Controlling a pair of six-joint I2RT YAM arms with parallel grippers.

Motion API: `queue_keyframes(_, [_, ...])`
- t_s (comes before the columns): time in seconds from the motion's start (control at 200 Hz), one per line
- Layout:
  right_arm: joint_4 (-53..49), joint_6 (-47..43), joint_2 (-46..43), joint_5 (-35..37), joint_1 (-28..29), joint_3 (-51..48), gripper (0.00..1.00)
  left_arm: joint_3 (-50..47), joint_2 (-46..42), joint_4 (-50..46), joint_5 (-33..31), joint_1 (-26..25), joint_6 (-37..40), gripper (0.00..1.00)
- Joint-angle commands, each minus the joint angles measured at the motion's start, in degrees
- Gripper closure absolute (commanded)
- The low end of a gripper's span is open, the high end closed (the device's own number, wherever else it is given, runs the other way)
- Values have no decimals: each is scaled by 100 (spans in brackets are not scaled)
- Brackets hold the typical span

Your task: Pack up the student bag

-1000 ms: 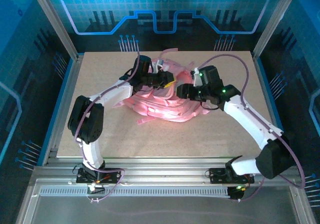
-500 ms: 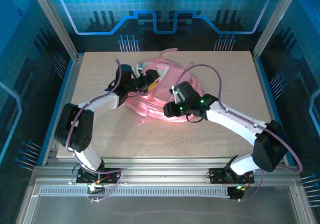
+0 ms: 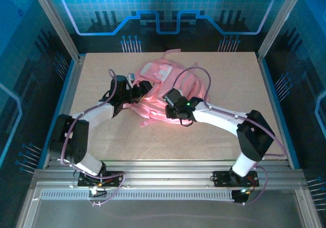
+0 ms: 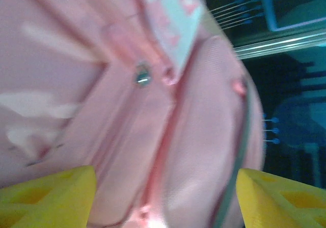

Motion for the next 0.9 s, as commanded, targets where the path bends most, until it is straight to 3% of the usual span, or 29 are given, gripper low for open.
queue_keyframes(0.0, [613,488,275,662,99,156,60,-243,293,3,-102,107,233,28])
queue_keyframes(0.22, [879,373,384,978,126,95,74,-315,539,58,-53,109,252,29])
queue_keyframes(0.305, [949,45,318,980,124,65,90,-309,621,89,-28,126,269,29])
queue_keyframes(0.43, [895,-668,81,602,48,11,100,-252,758,163,-39,199,298,28])
queue_keyframes(0.595, [527,-1222,-292,-144,-273,-309,100,82,1355,421,-425,392,494,32])
queue_keyframes(0.775, [651,-1541,-777,-1750,-969,-848,100,843,2022,489,-297,546,427,34])
queue_keyframes(0.895, [633,-1912,-921,-2110,-1201,-935,100,1374,2327,211,-179,580,575,34])
